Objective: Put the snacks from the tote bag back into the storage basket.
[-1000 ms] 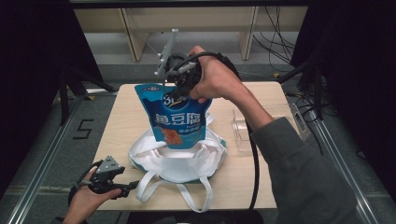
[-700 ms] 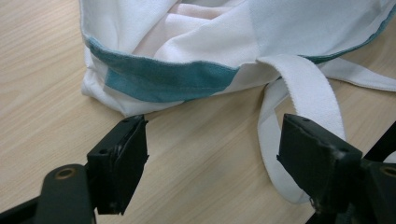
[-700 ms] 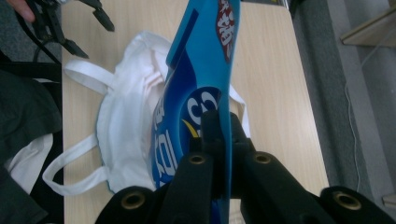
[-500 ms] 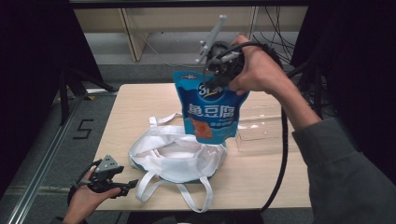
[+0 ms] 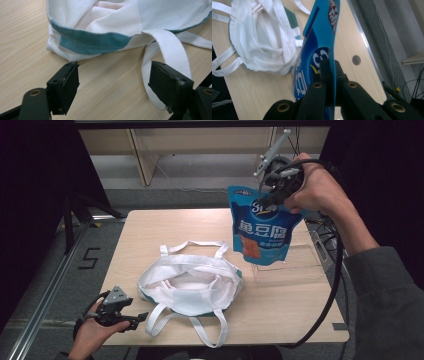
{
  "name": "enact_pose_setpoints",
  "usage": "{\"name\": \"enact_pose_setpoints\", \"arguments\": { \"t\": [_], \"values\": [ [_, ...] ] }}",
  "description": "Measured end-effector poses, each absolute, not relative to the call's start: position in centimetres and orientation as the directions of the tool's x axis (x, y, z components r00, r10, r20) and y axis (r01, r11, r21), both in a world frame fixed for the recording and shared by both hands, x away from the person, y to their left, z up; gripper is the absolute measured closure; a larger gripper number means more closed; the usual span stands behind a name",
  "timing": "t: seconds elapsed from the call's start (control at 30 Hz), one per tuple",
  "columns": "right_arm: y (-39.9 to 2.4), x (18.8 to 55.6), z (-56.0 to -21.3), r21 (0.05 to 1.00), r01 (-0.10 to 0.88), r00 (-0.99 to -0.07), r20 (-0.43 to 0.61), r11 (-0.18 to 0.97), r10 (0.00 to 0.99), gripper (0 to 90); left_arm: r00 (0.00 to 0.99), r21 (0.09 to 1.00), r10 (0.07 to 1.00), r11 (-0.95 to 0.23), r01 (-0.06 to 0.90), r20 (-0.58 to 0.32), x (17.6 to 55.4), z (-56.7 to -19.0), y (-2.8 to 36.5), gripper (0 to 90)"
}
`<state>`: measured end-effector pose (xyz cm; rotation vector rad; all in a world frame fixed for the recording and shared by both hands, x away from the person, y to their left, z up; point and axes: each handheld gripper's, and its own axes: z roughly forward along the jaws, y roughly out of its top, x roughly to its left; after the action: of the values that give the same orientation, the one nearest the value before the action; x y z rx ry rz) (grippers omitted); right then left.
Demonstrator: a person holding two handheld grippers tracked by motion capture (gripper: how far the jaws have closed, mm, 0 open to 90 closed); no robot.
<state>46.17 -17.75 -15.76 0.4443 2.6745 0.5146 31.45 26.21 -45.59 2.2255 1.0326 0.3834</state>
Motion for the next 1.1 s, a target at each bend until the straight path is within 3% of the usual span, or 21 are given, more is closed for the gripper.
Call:
{"name": "enact_pose_setpoints", "arguments": {
  "t": [0.53,1.1],
  "values": [
    [-21.5,48.1,-17.3,0.417,0.354,-0.835,-0.262,0.837,0.483,90.0,0.645,0.663,0.764,-0.474,0.580,-0.017,31.4,-45.8,26.0,23.6],
    [-24.3,50.5,-19.6,0.421,0.398,-0.810,-0.255,0.815,0.528,90.0,0.647,0.663,0.763,-0.472,0.581,-0.024,31.4,-45.8,25.8,23.5]
  ]
}}
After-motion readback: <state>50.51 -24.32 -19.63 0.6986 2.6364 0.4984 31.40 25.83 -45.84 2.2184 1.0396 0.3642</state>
